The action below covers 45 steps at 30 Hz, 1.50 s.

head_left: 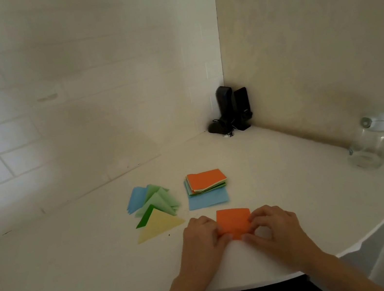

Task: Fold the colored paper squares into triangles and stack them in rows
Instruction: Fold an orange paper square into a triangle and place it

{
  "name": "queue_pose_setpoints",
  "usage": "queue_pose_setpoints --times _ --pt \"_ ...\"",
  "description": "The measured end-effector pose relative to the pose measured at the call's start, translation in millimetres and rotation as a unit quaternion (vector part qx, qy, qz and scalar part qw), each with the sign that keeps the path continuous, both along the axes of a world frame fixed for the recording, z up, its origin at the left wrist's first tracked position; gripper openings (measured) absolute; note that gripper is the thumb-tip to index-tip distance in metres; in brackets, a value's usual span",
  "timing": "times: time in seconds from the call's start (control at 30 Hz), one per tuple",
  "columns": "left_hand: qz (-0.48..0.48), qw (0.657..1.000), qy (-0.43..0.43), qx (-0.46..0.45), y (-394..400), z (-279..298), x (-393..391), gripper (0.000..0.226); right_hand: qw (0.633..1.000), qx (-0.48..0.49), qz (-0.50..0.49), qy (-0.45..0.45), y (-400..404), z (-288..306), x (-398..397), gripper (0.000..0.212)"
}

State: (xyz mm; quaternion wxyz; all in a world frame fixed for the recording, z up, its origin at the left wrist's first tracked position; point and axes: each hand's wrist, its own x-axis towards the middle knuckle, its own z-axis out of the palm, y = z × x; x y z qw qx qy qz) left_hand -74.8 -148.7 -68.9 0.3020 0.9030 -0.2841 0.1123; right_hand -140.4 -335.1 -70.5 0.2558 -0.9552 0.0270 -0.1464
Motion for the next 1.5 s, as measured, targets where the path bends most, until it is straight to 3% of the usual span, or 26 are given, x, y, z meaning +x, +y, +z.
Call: queue_pose_setpoints --times 0.2,0.5,0.67,0.9,1.07,1.2,1.4,1.5 --pt "0.067 0.997 0.015 0.026 0.7 0.0 -0.1 0.034 0.998 0.038 -0.054 -0.018 6.8 -7.0 5.8 0.029" --pt "0.114 0.987 0.073 0.082 0.0 4.5 5.4 0.034 0.997 0.013 -0.070 -0.002 10.3 -0.4 5.2 0.021" --pt "0.101 0.987 0.115 0.044 4.6 6.8 11.1 0.024 0.995 0.016 -0.058 0.080 7.4 7.9 10.9 0.048" --pt "0.074 0.988 0.130 0.020 9.6 9.1 13.1 0.010 0.989 0.012 -0.024 0.146 2.3 18.5 12.5 0.052" --pt "0.050 0.998 0.035 0.005 0.9 6.9 4.1 0.010 0.985 0.030 -0.020 0.167 0.3 21.7 12.0 0.046" --pt "-0.012 1.000 -0.001 -0.007 -7.3 2.3 -11.4 0.015 0.987 0.121 -0.038 0.094 3.2 20.3 6.5 0.033" --pt "-0.018 0.997 -0.059 0.041 -18.3 6.5 -32.0 0.047 0.992 0.110 -0.054 -0.006 3.2 17.7 -12.2 0.022" --pt "-0.009 0.994 -0.096 0.055 -20.4 5.3 -37.2 0.039 0.992 0.110 -0.057 -0.023 10.9 22.9 -17.3 0.025"
